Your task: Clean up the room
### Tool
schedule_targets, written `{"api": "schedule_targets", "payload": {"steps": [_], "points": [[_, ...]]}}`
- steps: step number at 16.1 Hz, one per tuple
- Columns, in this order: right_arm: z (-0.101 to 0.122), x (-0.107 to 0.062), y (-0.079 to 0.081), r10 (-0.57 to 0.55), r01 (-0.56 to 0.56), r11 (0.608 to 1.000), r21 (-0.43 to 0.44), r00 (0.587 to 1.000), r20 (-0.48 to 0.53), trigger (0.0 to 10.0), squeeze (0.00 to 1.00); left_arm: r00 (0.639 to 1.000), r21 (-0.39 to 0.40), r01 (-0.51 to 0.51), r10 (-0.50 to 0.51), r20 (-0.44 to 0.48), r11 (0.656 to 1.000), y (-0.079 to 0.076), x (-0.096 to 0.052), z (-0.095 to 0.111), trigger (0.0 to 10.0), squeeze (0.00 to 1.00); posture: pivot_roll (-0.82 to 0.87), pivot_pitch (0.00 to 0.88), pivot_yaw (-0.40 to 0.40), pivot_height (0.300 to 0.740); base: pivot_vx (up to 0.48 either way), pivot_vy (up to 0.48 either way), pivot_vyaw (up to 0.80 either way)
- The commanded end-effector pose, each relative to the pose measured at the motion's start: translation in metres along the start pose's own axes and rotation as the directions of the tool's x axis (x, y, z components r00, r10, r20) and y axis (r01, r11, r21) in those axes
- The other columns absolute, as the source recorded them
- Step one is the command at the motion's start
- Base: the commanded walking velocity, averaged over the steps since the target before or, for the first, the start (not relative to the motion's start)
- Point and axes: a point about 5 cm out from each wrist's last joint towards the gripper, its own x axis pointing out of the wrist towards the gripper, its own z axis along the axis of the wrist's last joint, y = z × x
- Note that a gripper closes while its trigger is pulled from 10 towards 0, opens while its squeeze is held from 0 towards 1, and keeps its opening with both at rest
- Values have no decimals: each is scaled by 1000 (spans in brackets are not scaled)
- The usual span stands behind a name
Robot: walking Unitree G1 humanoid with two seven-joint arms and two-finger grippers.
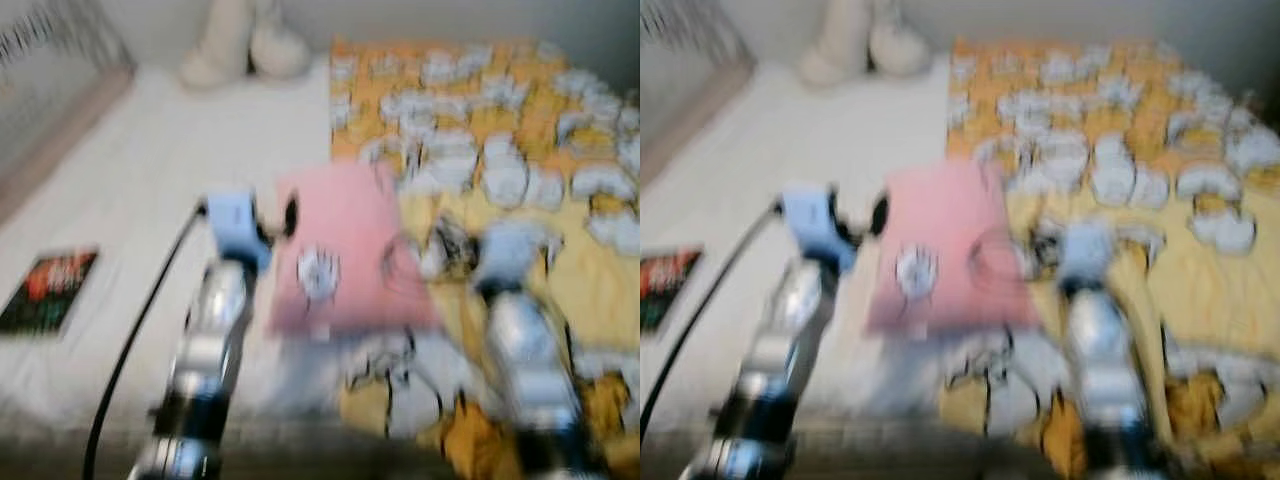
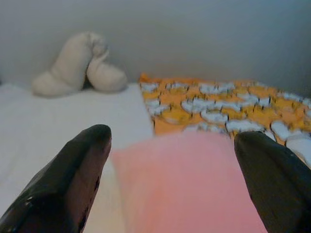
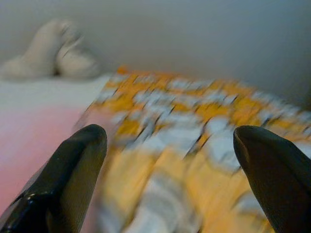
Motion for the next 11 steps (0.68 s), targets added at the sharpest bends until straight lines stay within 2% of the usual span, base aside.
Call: {"api": "schedule_targets", "payload": {"steps": [1,2,4,5,6,7,9,11], "points": [[6,11,1,-4,5,998,59,1000,-12,10000,0,998,-14,-49,48,-28,999,15,7,1,10000,0,-142,0,79,736,461,0,0],[7,35,-10,-13,32,986,166,994,-110,10000,0,996,-122,-81,75,-50,989,20,27,12,10000,0,-146,0,81,736,0,0,0],[-1,45,-17,4,53,962,266,977,-211,10000,0,987,-162,-62,37,-156,985,19,38,4,10000,0,-142,0,79,736,0,0,0],[-15,43,-13,96,17,938,345,947,-307,10000,0,936,-270,-58,-41,-349,961,19,36,-24,10000,0,-146,0,77,736,0,0,0],[-21,40,-10,126,12,926,378,933,-337,10000,0,906,-364,-61,-102,-412,929,19,32,-37,10000,0,-147,4,78,736,0,0,0],[-30,36,-9,136,38,903,428,919,-370,10000,0,877,-484,-70,-178,-447,872,18,28,-48,10000,0,-152,15,71,736,0,0,0],[-35,35,-12,127,72,885,460,913,-388,10000,0,874,-525,-80,-193,-446,847,19,30,-50,10000,0,-149,32,60,736,0,0,0],[-34,40,-19,104,94,882,462,917,-385,10000,0,888,-567,-106,-179,-423,817,22,37,-46,10000,0,-160,76,43,736,0,0,0]]}}
